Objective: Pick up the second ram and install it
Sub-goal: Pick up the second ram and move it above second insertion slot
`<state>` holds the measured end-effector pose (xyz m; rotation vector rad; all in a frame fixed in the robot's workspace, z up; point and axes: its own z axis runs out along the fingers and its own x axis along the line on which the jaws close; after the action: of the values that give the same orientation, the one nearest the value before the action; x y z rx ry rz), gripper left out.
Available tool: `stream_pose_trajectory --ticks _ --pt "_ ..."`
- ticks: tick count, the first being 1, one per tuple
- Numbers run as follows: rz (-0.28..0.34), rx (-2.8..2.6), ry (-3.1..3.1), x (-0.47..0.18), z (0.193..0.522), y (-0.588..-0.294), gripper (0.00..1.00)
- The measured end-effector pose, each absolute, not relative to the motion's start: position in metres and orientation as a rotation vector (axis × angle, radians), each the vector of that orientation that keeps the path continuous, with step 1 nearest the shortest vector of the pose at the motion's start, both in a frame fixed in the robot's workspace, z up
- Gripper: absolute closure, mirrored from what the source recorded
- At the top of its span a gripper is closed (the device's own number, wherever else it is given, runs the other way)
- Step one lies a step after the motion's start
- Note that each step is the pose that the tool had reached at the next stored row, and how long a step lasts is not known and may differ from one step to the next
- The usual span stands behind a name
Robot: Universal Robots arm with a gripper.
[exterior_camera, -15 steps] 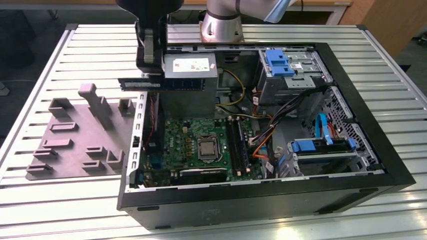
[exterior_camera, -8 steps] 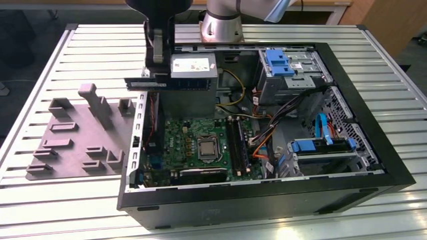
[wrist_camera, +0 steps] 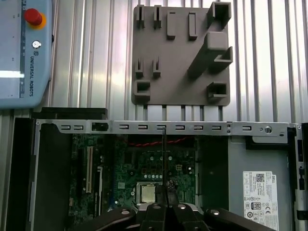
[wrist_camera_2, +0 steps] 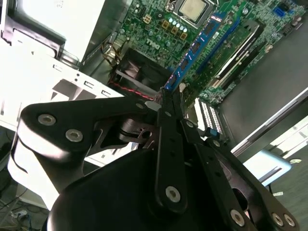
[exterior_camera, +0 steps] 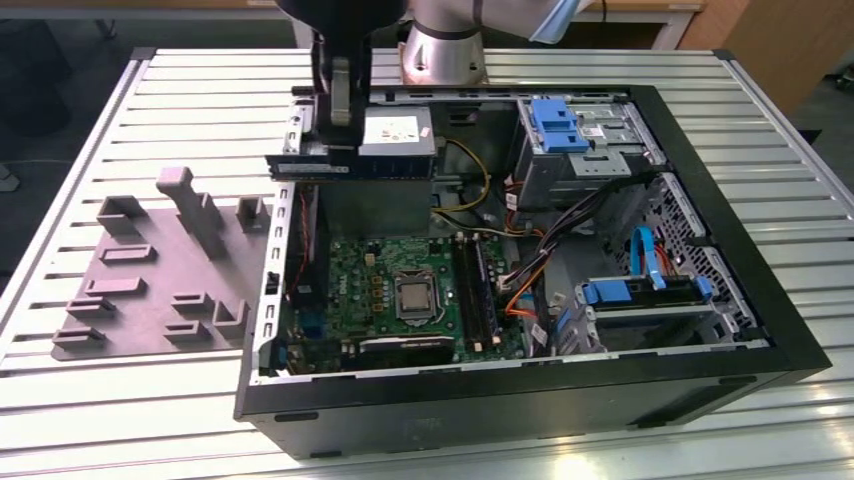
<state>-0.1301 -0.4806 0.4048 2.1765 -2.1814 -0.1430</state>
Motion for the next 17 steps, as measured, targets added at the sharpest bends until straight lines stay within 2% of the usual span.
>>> stream_pose_trajectory --ticks 17 --pt "-0.151 2.172 -2.177 -0.104 0.405 -0.481 0.89"
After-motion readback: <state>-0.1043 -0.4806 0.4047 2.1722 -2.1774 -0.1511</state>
